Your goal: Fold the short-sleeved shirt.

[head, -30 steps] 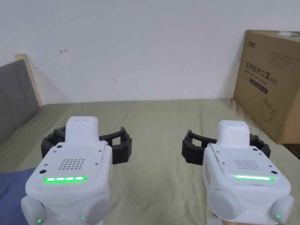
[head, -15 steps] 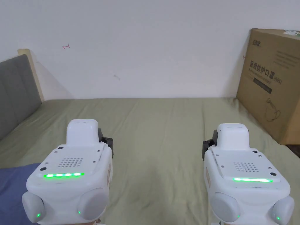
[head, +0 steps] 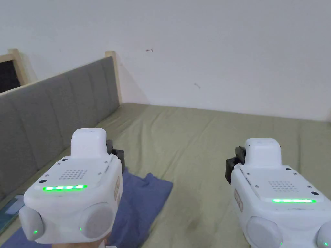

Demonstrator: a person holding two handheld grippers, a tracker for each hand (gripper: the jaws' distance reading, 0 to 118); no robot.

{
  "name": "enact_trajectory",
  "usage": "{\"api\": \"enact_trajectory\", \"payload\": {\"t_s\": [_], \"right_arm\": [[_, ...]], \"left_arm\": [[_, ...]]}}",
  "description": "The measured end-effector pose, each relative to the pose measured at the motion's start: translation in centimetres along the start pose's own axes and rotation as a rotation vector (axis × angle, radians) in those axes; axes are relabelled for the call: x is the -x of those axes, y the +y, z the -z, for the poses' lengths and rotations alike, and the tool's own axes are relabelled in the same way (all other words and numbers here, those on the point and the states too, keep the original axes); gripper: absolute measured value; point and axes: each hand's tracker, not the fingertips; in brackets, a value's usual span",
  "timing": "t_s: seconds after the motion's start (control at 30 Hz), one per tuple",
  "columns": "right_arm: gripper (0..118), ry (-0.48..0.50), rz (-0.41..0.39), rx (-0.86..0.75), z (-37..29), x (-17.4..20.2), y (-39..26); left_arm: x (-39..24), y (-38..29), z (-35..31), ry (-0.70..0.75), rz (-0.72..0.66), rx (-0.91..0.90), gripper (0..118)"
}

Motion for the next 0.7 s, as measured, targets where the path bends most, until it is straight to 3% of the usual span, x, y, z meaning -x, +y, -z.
{"api": "enact_trajectory", "payload": {"t_s": [0.13,0.3,0.5,0.7], "right_arm": [[0,0.102,-0.031,0.024,1.1,3.5,-0.4],[0,0.148,-0.048,0.053,2.1,5.9,-1.1],[0,0.159,-0.041,0.111,3.3,6.3,-2.4],[0,0.141,-0.056,0.191,4.9,5.3,-4.6]], "left_arm": [[3.5,-0.5,-1.2,0.094,-0.027,0.022,0],[5.8,-1.7,-1.3,0.135,-0.031,0.074,0],[6.5,-4.4,3.0,0.078,-0.045,0.238,0],[4.6,-11.8,10.3,0.035,-0.007,0.462,0]]}}
